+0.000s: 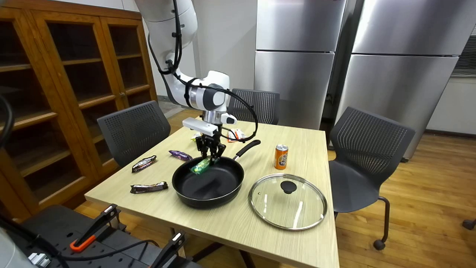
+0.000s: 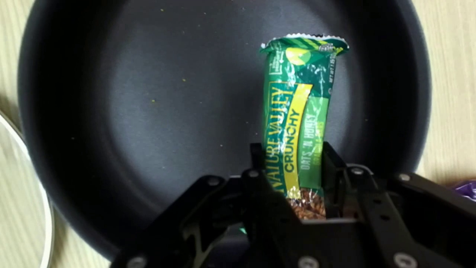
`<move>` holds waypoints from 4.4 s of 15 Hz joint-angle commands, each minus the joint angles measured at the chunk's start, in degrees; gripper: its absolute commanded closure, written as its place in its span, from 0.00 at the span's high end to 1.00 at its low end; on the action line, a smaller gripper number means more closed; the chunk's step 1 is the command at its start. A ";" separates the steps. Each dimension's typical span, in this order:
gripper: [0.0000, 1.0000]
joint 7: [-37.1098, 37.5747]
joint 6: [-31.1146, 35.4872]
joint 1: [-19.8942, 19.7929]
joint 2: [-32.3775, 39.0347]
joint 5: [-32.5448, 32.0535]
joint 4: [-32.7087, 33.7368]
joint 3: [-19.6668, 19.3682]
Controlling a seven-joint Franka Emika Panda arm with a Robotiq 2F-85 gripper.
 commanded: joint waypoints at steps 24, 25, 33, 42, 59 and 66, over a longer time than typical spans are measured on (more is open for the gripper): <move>0.99 -3.04 -4.17 -3.23 -1.01 2.28 -4.83 -2.98; 1.00 -3.11 -3.88 -2.94 -1.74 2.13 -5.48 -3.02; 1.00 -3.35 -4.69 -0.41 -5.50 1.39 -5.92 -1.45; 1.00 -1.52 -6.53 7.55 -6.77 -2.52 -4.41 -0.53; 1.00 3.97 -13.29 20.14 -0.91 -8.94 6.99 0.44; 1.00 8.40 -17.09 24.49 5.33 -14.80 16.49 -1.81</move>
